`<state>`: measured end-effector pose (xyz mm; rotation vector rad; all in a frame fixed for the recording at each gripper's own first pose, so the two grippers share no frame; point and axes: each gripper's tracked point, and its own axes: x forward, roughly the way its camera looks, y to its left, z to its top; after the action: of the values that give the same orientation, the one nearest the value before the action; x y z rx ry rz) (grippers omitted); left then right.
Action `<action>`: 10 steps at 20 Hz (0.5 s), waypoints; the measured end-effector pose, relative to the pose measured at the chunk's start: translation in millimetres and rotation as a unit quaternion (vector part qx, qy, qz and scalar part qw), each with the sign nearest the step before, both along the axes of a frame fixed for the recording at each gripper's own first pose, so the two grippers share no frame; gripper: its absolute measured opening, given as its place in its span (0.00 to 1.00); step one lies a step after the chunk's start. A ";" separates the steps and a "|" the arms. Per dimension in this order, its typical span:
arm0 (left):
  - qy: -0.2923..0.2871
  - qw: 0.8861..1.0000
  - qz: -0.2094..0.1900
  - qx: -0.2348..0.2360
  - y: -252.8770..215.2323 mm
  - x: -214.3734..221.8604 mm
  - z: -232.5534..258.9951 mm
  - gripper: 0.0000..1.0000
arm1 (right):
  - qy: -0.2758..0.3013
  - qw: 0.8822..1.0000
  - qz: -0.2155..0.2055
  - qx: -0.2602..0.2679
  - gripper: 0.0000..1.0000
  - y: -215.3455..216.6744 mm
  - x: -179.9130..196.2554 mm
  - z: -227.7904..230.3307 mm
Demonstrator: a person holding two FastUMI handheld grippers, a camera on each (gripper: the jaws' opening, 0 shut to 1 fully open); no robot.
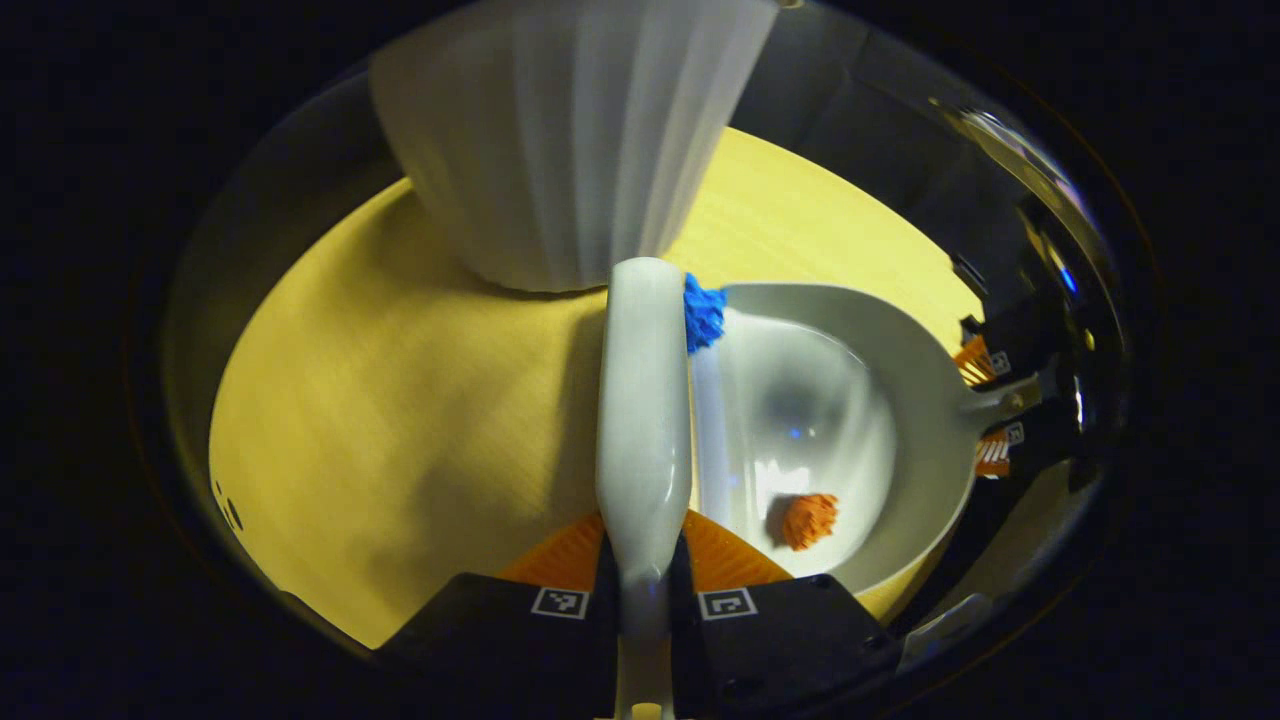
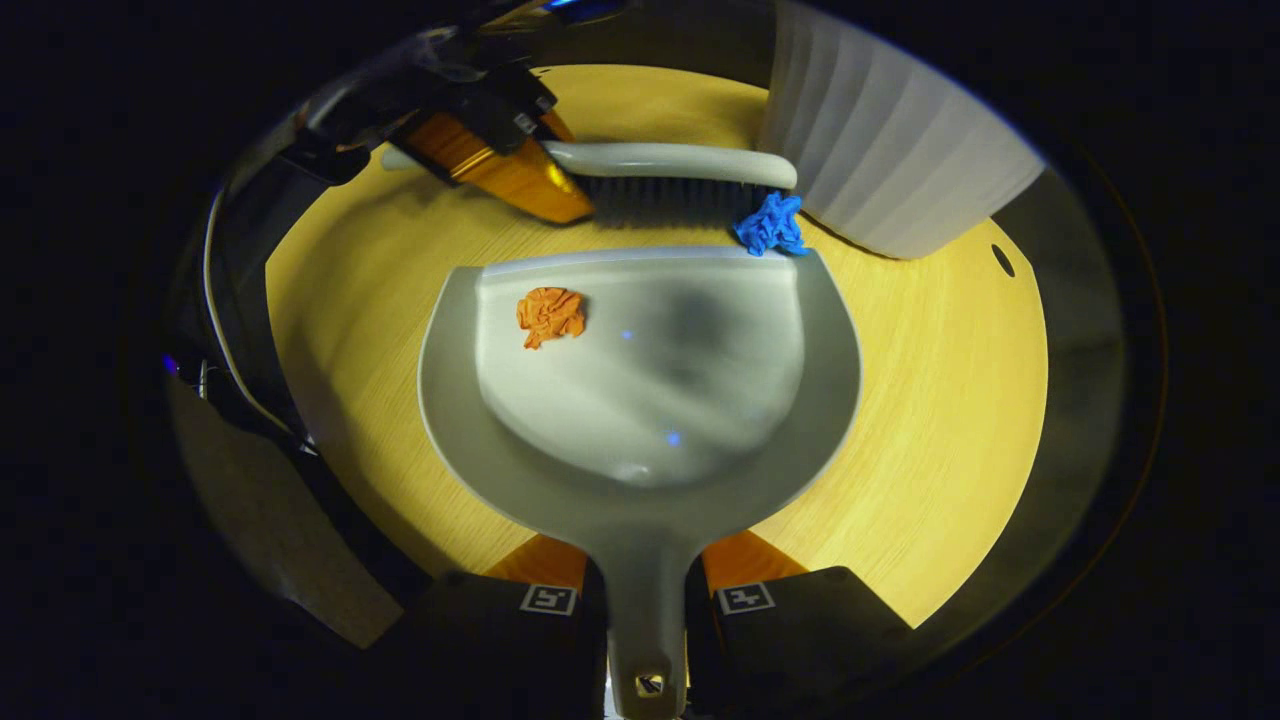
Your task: Pick up the small broom and dustpan from the desktop, sweep the trash into the dustpan with the broom, and then empty the trash into the garbage bin.
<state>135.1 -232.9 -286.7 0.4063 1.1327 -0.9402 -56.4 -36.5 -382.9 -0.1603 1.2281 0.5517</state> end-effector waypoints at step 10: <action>0.000 0.999 0.018 -0.043 14.1 -23.9 42.4 0.25 | -0.047 0.998 -0.041 0.021 0.36 4.4 -3.4 -7.3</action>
<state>111.1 -218.8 -244.2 0.3143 1.0914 -0.9532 -59.8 -32.2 -390.2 -0.0989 1.1269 0.4922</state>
